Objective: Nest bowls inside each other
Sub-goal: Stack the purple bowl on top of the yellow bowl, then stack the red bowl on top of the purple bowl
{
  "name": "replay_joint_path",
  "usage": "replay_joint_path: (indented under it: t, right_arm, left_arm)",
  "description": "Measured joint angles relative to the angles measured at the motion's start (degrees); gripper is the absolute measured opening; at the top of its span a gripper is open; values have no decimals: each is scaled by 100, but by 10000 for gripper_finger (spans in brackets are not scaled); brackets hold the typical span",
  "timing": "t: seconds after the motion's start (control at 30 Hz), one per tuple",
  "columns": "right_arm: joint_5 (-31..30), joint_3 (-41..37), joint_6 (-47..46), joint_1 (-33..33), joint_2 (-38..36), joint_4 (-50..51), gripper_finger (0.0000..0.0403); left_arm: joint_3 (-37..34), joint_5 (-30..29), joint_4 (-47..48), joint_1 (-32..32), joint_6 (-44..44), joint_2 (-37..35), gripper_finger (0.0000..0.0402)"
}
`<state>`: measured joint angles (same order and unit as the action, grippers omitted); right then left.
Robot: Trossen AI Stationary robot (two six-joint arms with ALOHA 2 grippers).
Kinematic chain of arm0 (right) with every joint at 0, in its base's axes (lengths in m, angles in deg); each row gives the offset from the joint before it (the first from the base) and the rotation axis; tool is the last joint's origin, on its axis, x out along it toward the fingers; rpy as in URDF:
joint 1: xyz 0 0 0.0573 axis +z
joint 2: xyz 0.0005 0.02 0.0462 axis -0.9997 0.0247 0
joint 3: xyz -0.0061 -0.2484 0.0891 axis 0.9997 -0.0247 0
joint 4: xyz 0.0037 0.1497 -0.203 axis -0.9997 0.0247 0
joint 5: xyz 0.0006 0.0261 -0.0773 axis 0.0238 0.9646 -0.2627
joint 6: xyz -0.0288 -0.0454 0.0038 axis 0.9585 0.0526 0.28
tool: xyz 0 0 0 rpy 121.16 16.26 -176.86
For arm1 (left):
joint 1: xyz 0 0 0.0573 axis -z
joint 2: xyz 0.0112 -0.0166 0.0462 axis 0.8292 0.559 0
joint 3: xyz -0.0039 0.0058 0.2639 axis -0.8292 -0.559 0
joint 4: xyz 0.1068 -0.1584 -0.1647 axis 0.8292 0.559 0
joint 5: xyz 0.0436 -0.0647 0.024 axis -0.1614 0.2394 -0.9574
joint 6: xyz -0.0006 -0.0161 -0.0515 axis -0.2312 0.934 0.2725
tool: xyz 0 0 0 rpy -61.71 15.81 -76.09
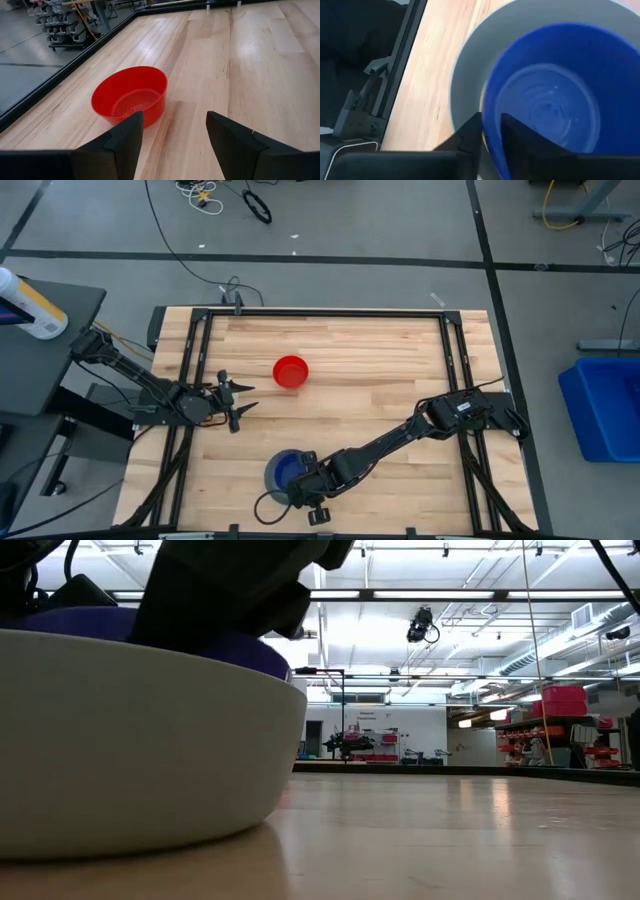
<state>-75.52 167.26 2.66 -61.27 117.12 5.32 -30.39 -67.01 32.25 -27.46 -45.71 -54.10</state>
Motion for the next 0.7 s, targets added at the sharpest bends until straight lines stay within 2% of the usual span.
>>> replay_joint_path:
  t: [0.2, 0.4, 0.57, 0.7]
  right_arm:
    - [-110, -4, 45, 0, -7, 80, 154]
    - [-448, 242, 80, 4, -38, 275, 185]
    - [-1213, 829, 116, 8, -36, 1100, 195]
    - [-2028, 1057, 160, 4, -204, 1863, 197]
  left_arm:
    - [0, -1, 0, 1, 17, 0, 224]
    - [0, 0, 0, 1, 20, 0, 224]
    - [0, -2, -18, -2, 136, 0, 224]
    - [0, 52, -457, -244, -47, 150, 224]
